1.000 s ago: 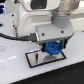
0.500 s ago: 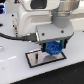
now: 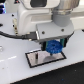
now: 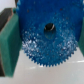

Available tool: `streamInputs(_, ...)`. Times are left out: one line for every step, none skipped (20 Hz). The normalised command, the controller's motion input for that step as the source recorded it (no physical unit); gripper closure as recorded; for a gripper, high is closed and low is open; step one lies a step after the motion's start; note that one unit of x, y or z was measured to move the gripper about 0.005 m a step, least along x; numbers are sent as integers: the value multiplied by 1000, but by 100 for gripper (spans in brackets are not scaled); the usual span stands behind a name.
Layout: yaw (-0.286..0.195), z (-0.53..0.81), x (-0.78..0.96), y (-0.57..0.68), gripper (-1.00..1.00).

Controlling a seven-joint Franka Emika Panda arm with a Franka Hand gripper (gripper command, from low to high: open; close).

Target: Insert the blue gear onto the right peg, followed by the red gear

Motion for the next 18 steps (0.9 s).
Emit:
streamInputs(0,193,148,-45,100)
streamInputs(0,99,267,-50,100)
streamInputs(0,59,198,-33,100)
streamInputs(0,-7,281,-76,100)
streamInputs(0,60,236,-45,100)
streamInputs(0,46,275,-2,100)
streamInputs(0,14,306,-1,100)
streamInputs(0,-41,284,4,100)
streamInputs(0,-59,264,-22,100)
streamInputs(0,36,306,-38,100)
streamInputs(0,49,274,22,100)
streamInputs(0,-136,257,-13,100)
streamInputs(0,-19,315,15,100)
streamInputs(0,-84,255,8,100)
streamInputs(0,-102,281,13,100)
streamInputs(0,-55,257,-3,100)
streamInputs(0,-107,268,30,100)
streamInputs(0,-77,234,9,100)
